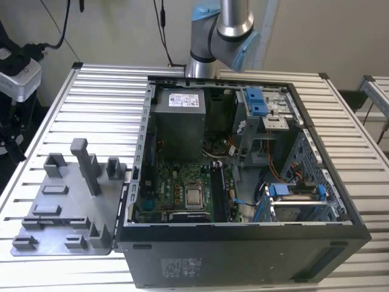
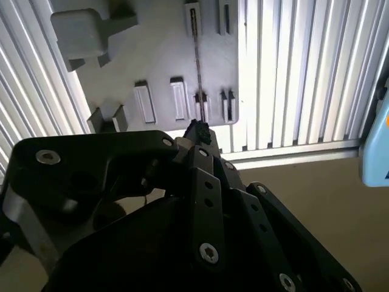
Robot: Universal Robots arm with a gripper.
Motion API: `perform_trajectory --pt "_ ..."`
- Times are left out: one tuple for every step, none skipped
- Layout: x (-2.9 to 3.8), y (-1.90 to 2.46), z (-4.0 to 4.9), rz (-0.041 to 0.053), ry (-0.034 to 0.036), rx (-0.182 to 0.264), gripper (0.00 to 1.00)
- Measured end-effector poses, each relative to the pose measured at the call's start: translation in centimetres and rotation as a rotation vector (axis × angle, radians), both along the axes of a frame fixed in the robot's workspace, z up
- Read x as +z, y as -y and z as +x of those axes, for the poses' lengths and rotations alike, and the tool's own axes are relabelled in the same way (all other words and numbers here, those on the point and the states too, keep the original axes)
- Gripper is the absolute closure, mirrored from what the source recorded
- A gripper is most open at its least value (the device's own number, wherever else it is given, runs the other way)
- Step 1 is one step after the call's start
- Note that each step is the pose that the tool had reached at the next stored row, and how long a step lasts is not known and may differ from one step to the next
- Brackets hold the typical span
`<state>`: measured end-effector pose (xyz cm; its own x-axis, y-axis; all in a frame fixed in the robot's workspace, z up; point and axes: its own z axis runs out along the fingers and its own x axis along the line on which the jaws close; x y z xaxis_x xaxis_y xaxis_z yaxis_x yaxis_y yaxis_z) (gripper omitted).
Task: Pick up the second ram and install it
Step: 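Pick up the second ram and move it above second insertion slot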
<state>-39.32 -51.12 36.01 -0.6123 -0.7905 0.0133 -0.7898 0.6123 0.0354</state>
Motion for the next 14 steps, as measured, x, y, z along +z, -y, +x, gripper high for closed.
perform_trajectory --pt "0.00 -0.01 0.00 0.0000 0.0000 0.017 0.89" --pt "0.00 -0.01 0.00 0.0000 0.0000 0.034 0.89" --pt "-0.01 -0.01 0.00 0.0000 0.0001 0.052 0.89" --pt "0.00 -0.01 0.00 0.0000 0.0000 0.070 0.89" --pt "-0.01 -0.03 0.00 0.0001 0.0004 0.084 0.89" --pt "-0.01 -0.07 -0.01 -0.0001 0.0019 0.094 0.89" --pt "-0.02 -0.09 -0.01 -0.0002 0.0053 0.101 0.89" --pt "-0.04 -0.11 0.00 -0.0003 0.0093 0.110 0.89" --pt "-0.03 -0.12 0.00 -0.0007 0.0132 0.119 0.89" --pt "-0.04 -0.13 0.00 -0.0008 0.0177 0.130 0.89" --pt "-0.05 -0.13 0.00 -0.0010 0.0218 0.140 0.89" --pt "-0.05 -0.13 0.01 -0.0012 0.0253 0.149 0.89" --pt "-0.06 -0.13 0.00 -0.0010 0.0269 0.159 0.89" --pt "-0.06 -0.13 0.00 -0.0008 0.0270 0.174 0.89"
